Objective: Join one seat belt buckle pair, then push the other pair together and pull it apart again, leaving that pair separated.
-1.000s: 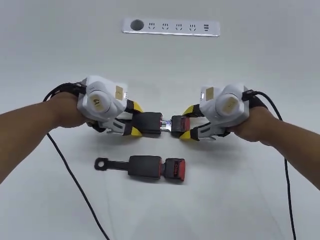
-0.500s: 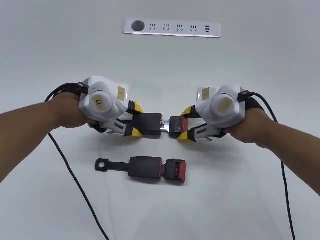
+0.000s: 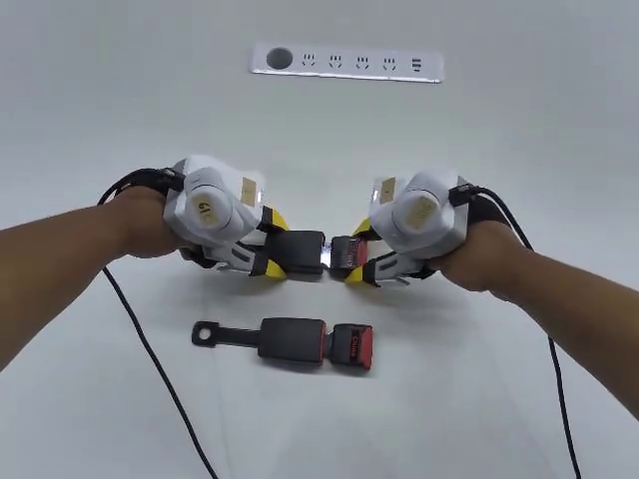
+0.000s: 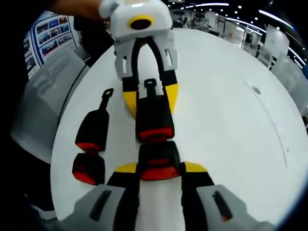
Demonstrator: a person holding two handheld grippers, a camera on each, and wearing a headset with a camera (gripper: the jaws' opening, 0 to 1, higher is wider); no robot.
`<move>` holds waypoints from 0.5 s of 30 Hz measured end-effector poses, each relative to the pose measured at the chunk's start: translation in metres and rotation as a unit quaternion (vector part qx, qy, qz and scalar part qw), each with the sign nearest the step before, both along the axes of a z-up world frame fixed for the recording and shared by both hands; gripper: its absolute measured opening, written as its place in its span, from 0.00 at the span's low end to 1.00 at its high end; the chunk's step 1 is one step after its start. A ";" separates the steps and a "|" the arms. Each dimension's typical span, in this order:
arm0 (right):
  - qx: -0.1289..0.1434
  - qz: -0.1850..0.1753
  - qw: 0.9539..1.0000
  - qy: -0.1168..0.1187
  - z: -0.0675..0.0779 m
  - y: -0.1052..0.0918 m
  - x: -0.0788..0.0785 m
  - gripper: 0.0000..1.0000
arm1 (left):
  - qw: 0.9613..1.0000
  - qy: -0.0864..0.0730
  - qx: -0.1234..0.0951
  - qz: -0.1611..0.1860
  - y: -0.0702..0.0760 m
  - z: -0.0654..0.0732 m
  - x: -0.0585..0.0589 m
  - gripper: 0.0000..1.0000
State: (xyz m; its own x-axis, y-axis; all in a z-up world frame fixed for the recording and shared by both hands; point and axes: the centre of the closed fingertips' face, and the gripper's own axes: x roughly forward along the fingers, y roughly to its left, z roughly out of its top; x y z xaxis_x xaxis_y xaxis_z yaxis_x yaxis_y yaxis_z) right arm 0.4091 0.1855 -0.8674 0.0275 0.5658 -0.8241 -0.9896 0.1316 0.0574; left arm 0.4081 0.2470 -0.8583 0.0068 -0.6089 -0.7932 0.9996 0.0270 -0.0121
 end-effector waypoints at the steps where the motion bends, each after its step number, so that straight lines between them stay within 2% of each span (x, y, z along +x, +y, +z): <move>1: 0.000 -0.001 1.000 0.001 0.000 0.000 0.000 0.31 | 1.000 0.000 0.000 0.000 0.000 0.000 0.000 0.32; 15: -0.008 0.007 1.000 -0.001 0.001 -0.001 0.000 0.32 | 1.000 -0.001 0.006 -0.013 -0.001 0.000 0.000 0.33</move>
